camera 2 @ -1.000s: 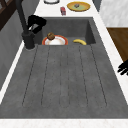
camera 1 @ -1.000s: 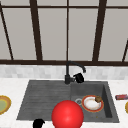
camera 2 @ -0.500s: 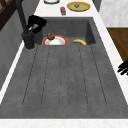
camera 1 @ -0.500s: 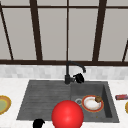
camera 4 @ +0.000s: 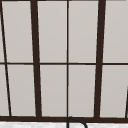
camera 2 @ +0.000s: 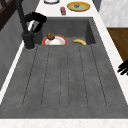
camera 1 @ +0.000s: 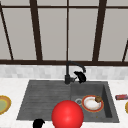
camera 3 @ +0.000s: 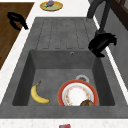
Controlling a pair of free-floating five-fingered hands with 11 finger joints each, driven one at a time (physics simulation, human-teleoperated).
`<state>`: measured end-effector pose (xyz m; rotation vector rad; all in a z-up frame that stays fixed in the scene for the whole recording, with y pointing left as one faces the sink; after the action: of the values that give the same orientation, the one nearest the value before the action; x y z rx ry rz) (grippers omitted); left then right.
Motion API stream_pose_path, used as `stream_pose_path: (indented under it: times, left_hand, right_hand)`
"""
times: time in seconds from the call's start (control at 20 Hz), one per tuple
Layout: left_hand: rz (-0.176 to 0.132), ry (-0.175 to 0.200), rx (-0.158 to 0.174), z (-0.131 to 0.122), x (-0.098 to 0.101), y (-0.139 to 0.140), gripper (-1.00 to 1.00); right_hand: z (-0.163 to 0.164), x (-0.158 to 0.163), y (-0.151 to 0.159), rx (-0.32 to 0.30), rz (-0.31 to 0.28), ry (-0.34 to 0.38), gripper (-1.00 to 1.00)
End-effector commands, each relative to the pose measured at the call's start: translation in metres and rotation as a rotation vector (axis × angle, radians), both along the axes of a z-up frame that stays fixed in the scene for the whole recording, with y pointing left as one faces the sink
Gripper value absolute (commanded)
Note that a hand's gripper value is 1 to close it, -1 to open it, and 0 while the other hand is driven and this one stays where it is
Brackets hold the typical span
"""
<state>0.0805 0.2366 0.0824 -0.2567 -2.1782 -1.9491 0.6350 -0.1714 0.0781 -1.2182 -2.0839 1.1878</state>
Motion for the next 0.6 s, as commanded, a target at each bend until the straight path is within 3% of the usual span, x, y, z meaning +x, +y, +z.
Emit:
stream_pose_path:
  times: [0.0,0.55]
  left_hand:
    - [0.0,0.0,0.0,0.0,0.0,0.0,0.0]
    - [0.0,0.0,0.0,0.0,0.0,0.0,0.0]
  right_hand:
    - [0.007,-0.002,-0.019,0.0,-0.037,0.098,-1.0]
    - [0.019,-0.006,-0.059,0.029,-0.128,0.283,-1.0]
